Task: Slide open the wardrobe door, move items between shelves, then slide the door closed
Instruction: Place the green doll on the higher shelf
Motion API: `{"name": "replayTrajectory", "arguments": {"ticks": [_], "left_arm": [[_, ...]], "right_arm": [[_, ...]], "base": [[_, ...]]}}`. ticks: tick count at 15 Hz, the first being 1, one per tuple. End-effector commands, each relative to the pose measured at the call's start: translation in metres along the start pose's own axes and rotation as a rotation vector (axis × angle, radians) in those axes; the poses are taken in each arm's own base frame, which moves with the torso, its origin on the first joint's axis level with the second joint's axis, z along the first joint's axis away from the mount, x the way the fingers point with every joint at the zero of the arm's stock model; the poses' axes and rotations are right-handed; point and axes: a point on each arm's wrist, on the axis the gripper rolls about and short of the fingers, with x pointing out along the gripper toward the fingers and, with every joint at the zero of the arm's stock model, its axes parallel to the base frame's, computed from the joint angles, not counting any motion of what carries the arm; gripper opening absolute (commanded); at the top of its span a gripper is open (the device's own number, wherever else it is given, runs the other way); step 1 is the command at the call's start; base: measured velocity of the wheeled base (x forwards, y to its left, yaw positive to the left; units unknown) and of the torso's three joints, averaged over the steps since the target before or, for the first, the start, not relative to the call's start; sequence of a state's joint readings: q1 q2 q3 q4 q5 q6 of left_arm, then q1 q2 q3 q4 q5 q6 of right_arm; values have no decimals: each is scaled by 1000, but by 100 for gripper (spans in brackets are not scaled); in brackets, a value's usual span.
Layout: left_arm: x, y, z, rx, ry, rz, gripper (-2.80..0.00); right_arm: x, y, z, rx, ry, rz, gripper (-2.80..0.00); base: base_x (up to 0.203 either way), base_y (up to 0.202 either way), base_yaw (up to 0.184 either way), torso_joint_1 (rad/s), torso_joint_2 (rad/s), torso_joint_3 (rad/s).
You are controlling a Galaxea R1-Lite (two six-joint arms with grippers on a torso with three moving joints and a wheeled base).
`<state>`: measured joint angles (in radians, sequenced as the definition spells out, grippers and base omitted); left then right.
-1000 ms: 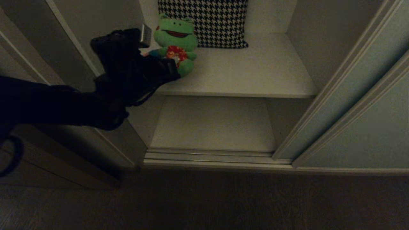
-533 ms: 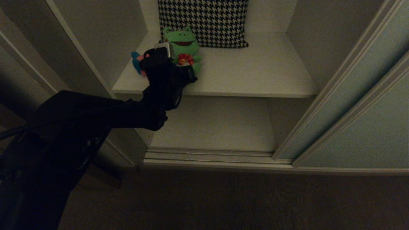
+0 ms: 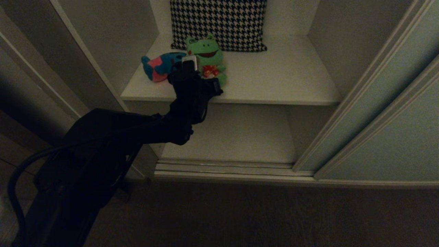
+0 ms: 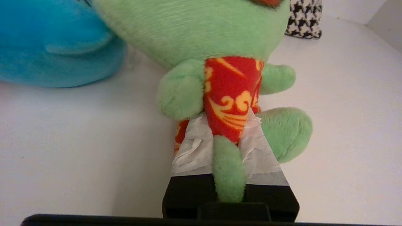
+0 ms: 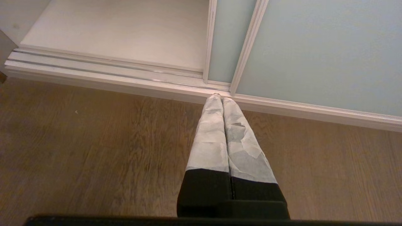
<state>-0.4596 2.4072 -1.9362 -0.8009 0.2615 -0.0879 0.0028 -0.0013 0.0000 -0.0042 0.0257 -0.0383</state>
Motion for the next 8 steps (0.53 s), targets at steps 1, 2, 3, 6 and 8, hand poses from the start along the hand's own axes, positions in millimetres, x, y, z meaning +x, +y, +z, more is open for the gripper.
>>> {"name": "replayTrajectory", "arguments": {"ticks": [1, 2, 3, 6, 8], "left_arm": [[0, -2, 0, -1, 0, -1, -280], [0, -2, 1, -1, -1, -1, -280], [-1, -2, 3, -1, -4, 1, -280], [-2, -3, 13, -2, -21, -8, -280], [-2, -3, 15, 1, -21, -24, -280]], "right_arm": [[0, 0, 0, 0, -2, 1, -280], [0, 0, 0, 0, -4, 0, -280], [0, 0, 0, 0, -2, 1, -280], [0, 0, 0, 0, -2, 1, -280], [0, 0, 0, 0, -2, 1, -280]], "base": [[0, 0, 0, 0, 0, 0], [0, 0, 0, 0, 0, 0], [0, 0, 0, 0, 0, 0], [0, 0, 0, 0, 0, 0], [0, 0, 0, 0, 0, 0]]}}
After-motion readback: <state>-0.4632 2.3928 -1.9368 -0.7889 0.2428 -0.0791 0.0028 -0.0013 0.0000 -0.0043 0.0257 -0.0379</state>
